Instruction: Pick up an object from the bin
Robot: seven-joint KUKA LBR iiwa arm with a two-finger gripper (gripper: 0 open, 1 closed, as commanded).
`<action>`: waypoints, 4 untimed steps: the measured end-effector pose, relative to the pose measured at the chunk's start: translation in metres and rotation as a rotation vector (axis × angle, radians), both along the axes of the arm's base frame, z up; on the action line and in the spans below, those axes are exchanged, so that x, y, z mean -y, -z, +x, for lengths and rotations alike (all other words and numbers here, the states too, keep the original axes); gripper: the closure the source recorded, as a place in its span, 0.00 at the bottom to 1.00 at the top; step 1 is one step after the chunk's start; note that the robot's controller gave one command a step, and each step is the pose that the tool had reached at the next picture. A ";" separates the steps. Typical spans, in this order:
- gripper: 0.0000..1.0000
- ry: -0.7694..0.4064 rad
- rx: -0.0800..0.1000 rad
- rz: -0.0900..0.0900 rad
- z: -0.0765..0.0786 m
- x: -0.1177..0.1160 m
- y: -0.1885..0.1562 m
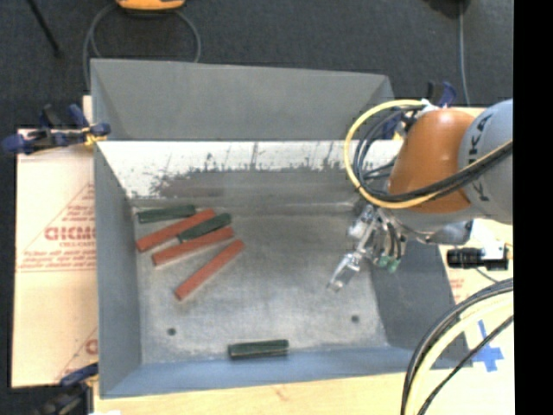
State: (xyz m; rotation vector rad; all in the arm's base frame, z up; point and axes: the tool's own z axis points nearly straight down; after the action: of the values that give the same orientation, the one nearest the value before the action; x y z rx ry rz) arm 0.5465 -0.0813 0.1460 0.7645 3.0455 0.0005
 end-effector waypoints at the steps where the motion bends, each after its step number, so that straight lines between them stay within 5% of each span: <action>1: 0.00 -0.001 0.000 -0.001 0.000 0.000 0.000; 2: 0.00 0.028 0.012 -0.002 0.028 -0.011 0.028; 3: 0.00 0.060 -0.001 0.000 0.041 -0.060 0.052; 4: 0.00 0.050 0.004 0.002 0.075 -0.106 0.050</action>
Offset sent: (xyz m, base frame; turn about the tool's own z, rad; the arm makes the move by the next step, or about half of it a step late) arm 0.0506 0.0284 -0.0670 0.0502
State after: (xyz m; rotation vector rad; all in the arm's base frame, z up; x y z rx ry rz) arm 0.6218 0.0243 0.0959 0.8396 3.0224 0.0046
